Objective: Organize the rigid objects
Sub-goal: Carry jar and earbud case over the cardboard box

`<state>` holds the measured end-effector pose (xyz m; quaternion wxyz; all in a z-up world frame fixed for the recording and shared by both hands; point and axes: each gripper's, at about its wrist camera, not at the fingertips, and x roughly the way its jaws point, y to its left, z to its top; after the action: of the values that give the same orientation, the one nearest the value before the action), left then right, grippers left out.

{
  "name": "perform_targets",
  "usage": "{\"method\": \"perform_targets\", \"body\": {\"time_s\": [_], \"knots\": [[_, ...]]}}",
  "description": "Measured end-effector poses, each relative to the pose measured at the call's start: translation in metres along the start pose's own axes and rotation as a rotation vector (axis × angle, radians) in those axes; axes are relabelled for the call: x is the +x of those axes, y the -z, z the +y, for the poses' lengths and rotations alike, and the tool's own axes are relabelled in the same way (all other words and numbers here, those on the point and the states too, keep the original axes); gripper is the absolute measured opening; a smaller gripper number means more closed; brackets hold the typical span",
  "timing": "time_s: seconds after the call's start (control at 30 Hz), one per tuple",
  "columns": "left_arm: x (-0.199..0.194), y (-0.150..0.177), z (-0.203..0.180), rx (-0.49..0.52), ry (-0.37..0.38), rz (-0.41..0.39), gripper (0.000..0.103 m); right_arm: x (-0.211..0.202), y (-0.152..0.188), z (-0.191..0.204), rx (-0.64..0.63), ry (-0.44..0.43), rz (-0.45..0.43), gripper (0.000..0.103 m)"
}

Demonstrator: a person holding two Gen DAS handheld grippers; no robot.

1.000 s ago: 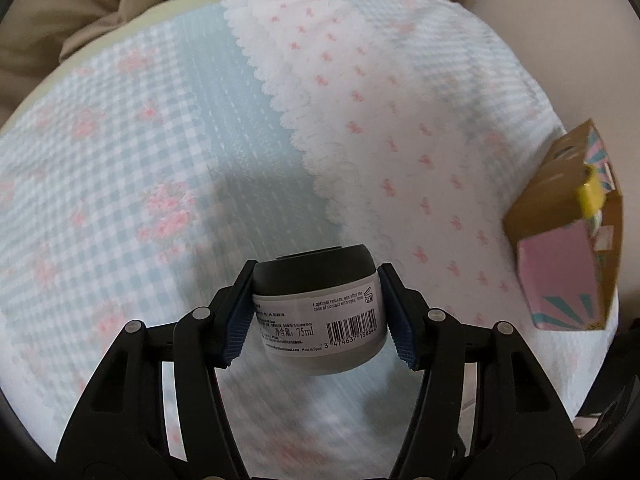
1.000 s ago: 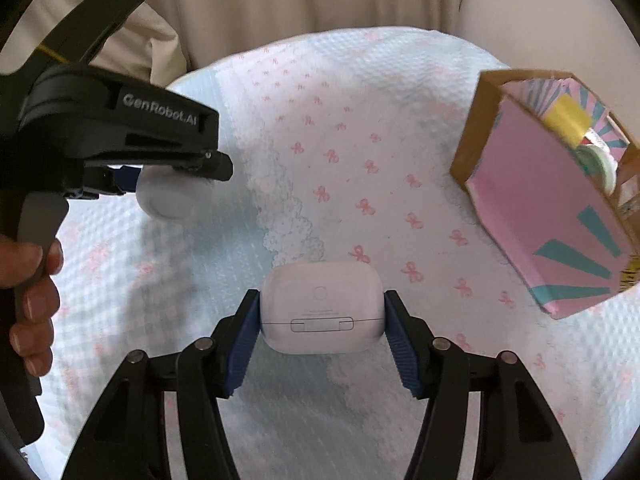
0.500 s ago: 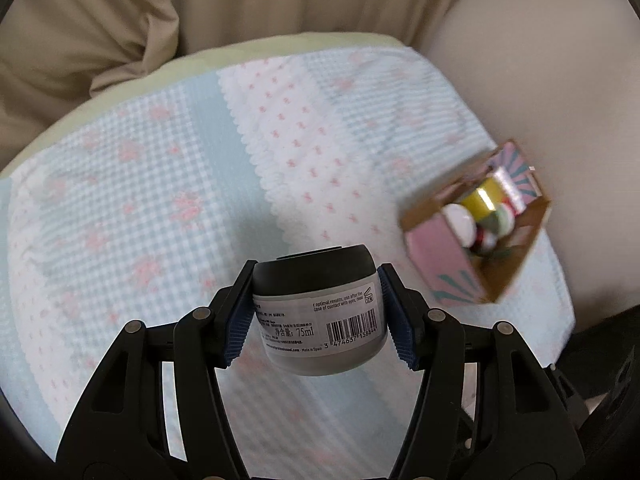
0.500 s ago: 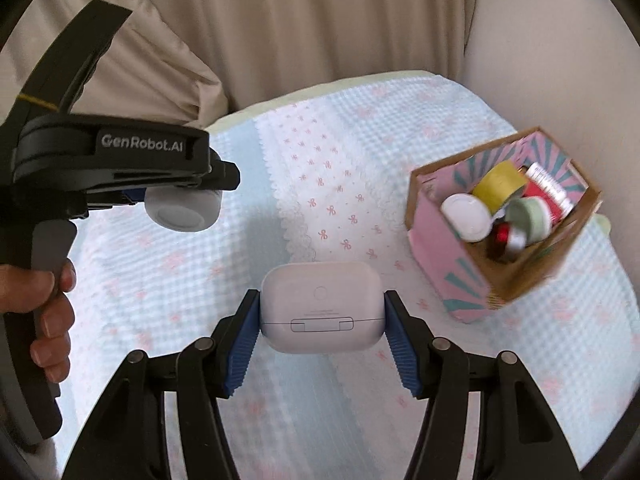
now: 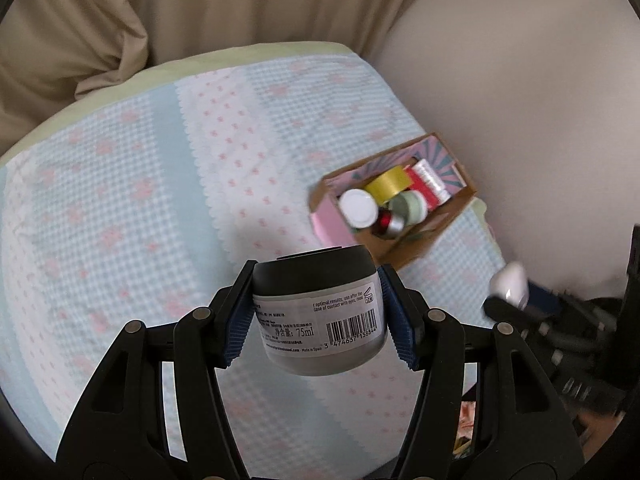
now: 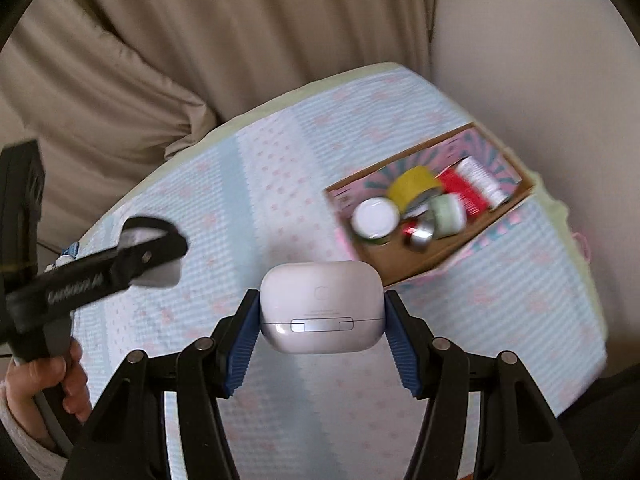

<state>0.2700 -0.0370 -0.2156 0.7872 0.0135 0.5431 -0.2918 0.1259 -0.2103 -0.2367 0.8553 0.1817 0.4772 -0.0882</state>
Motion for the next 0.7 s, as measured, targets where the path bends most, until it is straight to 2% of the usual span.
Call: {"method": "perform_targets", "body": {"time_s": [0.2, 0.4, 0.53, 0.7], "knots": [[0.012, -0.006, -0.051, -0.059, -0.028, -0.024, 0.055, -0.019, -0.039, -0.067, -0.045, 0.006, -0.009, 0.056], [0.047, -0.013, -0.096, -0.194, -0.050, -0.023, 0.055, -0.015, -0.087, -0.129, -0.120, -0.026, 0.002, 0.056], [0.076, -0.018, -0.116, -0.280, -0.065, -0.007, 0.055, 0.005, -0.124, -0.167, -0.160, -0.049, 0.034, 0.056], [0.114, -0.027, -0.124, -0.334, -0.094, 0.018, 0.055, 0.048, -0.161, -0.196, -0.211, -0.063, 0.078, 0.056]]}}
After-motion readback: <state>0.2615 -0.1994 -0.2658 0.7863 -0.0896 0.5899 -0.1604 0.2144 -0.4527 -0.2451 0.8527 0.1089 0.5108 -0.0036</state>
